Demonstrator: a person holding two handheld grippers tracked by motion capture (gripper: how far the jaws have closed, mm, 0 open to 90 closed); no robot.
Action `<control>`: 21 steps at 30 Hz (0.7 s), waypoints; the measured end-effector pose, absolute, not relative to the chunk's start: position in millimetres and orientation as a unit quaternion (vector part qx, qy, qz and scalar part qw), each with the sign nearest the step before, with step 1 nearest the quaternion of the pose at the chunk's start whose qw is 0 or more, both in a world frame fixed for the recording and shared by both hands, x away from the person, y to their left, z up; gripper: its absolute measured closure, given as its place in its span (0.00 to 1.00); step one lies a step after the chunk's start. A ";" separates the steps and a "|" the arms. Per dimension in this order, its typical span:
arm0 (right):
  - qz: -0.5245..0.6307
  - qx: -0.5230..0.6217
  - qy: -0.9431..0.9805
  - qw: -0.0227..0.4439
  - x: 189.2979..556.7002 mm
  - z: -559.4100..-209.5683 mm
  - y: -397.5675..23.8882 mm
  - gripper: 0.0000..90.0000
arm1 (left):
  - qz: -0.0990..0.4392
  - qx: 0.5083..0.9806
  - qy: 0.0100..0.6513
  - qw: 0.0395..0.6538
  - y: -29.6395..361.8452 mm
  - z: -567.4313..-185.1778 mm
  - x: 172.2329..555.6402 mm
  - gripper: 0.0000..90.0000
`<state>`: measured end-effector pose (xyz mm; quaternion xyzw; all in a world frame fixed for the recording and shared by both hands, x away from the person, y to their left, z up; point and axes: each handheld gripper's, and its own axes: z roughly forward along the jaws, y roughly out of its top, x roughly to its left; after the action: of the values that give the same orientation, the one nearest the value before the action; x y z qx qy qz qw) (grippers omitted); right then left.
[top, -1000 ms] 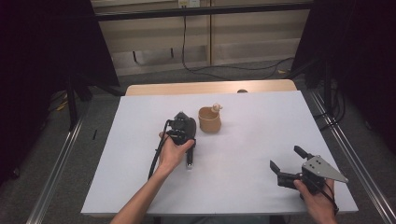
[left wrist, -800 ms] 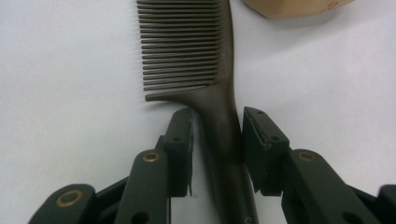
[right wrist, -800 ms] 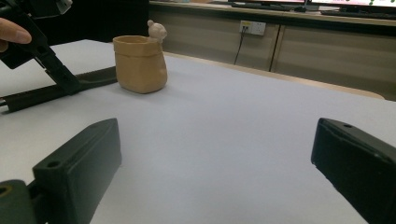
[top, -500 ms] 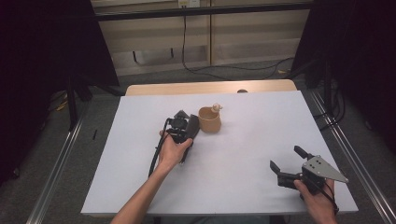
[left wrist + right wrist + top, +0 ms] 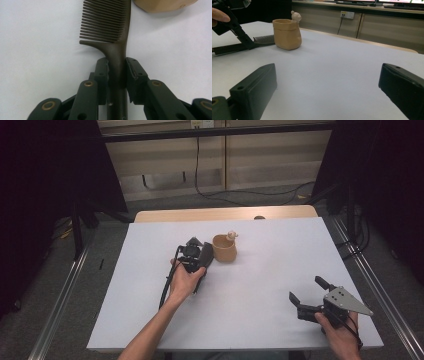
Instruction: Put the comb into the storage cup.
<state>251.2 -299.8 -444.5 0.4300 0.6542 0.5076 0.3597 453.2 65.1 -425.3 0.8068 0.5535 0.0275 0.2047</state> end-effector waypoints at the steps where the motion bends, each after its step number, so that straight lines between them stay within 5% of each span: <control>1: 0.508 0.430 0.654 0.359 251.2 -444.5 -299.7 0.02 | 0.029 0.806 0.554 0.207 65.1 -425.3 453.5 0.81; 21: 0.508 0.431 0.654 0.359 251.4 -444.7 -299.6 0.02 | 0.058 0.813 0.533 0.228 77.4 -413.6 451.4 0.81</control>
<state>251.4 -299.6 -444.7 0.4306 0.6537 0.5080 0.3593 451.4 77.4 -413.6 0.8129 0.5328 0.0583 0.2277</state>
